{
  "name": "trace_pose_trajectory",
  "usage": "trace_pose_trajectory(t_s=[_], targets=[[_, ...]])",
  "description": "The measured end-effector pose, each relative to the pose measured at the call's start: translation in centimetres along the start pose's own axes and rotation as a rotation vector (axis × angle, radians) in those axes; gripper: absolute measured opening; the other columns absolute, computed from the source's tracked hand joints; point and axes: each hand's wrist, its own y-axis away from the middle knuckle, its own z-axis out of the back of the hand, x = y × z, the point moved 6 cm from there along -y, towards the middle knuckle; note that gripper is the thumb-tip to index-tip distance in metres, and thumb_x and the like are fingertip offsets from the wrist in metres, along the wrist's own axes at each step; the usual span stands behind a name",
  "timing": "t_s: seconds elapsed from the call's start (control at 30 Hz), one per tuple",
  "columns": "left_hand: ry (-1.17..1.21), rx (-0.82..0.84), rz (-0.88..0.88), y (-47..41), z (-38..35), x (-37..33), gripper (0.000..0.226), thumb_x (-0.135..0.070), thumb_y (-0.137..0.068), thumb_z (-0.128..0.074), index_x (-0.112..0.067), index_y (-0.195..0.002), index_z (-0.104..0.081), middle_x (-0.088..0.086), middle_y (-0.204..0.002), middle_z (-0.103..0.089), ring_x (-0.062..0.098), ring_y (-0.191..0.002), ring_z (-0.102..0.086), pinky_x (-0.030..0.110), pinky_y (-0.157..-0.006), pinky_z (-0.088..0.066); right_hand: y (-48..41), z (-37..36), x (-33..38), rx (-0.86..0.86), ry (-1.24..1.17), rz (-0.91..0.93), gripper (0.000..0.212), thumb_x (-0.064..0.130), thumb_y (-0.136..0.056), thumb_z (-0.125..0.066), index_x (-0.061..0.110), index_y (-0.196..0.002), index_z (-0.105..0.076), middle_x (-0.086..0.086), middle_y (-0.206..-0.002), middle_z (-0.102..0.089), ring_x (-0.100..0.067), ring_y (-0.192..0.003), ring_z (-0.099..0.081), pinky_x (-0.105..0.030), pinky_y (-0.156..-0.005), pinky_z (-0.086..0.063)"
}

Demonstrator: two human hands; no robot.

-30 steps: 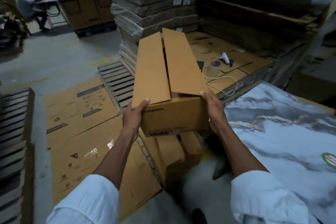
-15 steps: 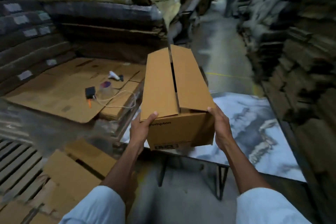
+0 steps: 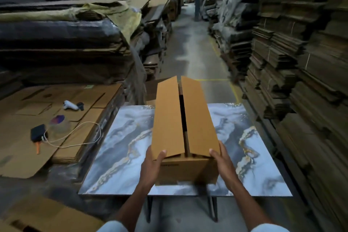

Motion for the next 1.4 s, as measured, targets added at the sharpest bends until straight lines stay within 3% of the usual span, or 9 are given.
trace_pose_trajectory(t_s=[0.23, 0.5, 0.7, 0.9, 1.0, 1.1, 1.2, 1.3, 1.4], targets=[[-0.368, 0.099, -0.207, -0.5, -0.7, -0.3, 0.107, -0.078, -0.081, -0.059, -0.033, -0.162, -0.005, -0.025, -0.161, -0.007, -0.003, -0.148, -0.010, 0.034, -0.122, -0.021, 1.0, -0.5, 3.5, -0.011, 0.708, 0.590, 0.088, 0.079, -0.087, -0.046, 0.037, -0.160, -0.023, 0.013, -0.169, -0.014, -0.007, -0.156, -0.007, -0.038, -0.124, -0.007], [-0.761, 0.022, -0.177, -2.0, -0.7, 0.3, 0.074, -0.047, -0.104, -0.037, -0.025, -0.160, 0.005, -0.001, -0.169, -0.006, 0.033, -0.130, -0.052, 0.043, -0.094, -0.048, 0.6, -3.6, 4.2, -0.143, 1.198, 0.745, 0.068, 0.045, -0.084, -0.049, 0.019, -0.147, -0.042, -0.006, -0.142, -0.061, -0.032, -0.128, -0.061, -0.044, -0.110, -0.041], [-0.701, -0.006, -0.165, -2.1, 1.3, 0.9, 0.063, -0.030, -0.106, -0.031, -0.030, -0.161, 0.000, -0.001, -0.163, -0.031, 0.033, -0.118, -0.061, 0.043, -0.094, -0.050, 1.8, 0.0, 6.8, -0.361, 0.357, 0.370, 0.035, 0.037, -0.106, -0.047, 0.012, -0.115, -0.070, -0.012, -0.112, -0.074, -0.031, -0.106, -0.069, -0.040, -0.087, -0.053], [-0.899, 0.061, -0.179, -1.9, 0.3, 0.6, 0.070, -0.031, -0.108, -0.031, -0.020, -0.158, 0.015, 0.003, -0.096, -0.065, 0.021, -0.079, -0.062, 0.032, -0.073, -0.050, 3.1, 3.1, 8.3, -0.629, -0.144, 0.182, 0.038, 0.037, -0.100, -0.056, 0.019, -0.067, -0.049, 0.001, -0.064, -0.049, -0.025, -0.070, -0.049, -0.033, -0.060, -0.037], [-0.908, 0.080, -0.143, -2.2, 0.3, 0.8, 0.069, -0.033, -0.107, -0.029, -0.021, -0.158, 0.016, -0.002, -0.087, -0.058, 0.020, -0.078, -0.062, 0.031, -0.069, -0.047, 2.7, 2.7, 8.4, -0.551, -0.021, 0.149, 0.008, 0.028, -0.098, -0.065, 0.020, -0.100, -0.062, -0.002, -0.095, -0.067, -0.029, -0.103, -0.063, -0.037, -0.081, -0.050], [-0.917, 0.028, -0.117, -2.1, 1.0, 0.9, 0.067, -0.033, -0.109, -0.028, -0.019, -0.159, 0.014, -0.003, -0.086, -0.053, 0.014, -0.073, -0.054, 0.028, -0.068, -0.046, 5.4, 2.0, 12.3, -0.769, 0.270, 0.559, 0.035, 0.009, -0.094, -0.067, 0.013, -0.128, -0.060, -0.007, -0.134, -0.058, -0.025, -0.131, -0.050, -0.046, -0.109, -0.042], [-0.940, -0.005, -0.125, -1.9, 1.3, 0.8, 0.066, -0.034, -0.109, -0.026, -0.016, -0.160, 0.013, -0.003, -0.088, -0.051, 0.013, -0.074, -0.051, 0.026, -0.069, -0.045, 6.8, -4.6, 17.2, -0.449, 0.472, 0.794, 0.029, 0.025, -0.096, -0.056, 0.015, -0.121, -0.066, 0.001, -0.119, -0.066, -0.014, -0.114, -0.058, -0.038, -0.100, -0.049], [-0.954, 0.030, -0.124, -1.0, 0.3, 0.2, 0.069, -0.032, -0.108, -0.028, -0.018, -0.158, 0.017, 0.001, -0.091, -0.061, 0.019, -0.076, -0.059, 0.031, -0.069, -0.045, 3.5, -10.5, 17.2, 0.096, 0.439, 0.193, 0.057, 0.064, -0.090, -0.059, 0.030, -0.136, -0.059, 0.010, -0.129, -0.065, -0.013, -0.118, -0.061, -0.040, -0.097, -0.054], [-0.985, -0.002, -0.285, 0.8, -1.9, -1.3, 0.081, -0.035, -0.103, -0.040, -0.023, -0.156, 0.021, 0.008, -0.085, -0.073, 0.027, -0.075, -0.071, 0.037, -0.065, -0.053, 1.7, -13.0, 19.4, 0.317, 0.376, 0.071, 0.040, 0.042, -0.092, -0.071, 0.027, -0.129, -0.063, 0.008, -0.126, -0.065, -0.015, -0.114, -0.063, -0.034, -0.091, -0.054]])
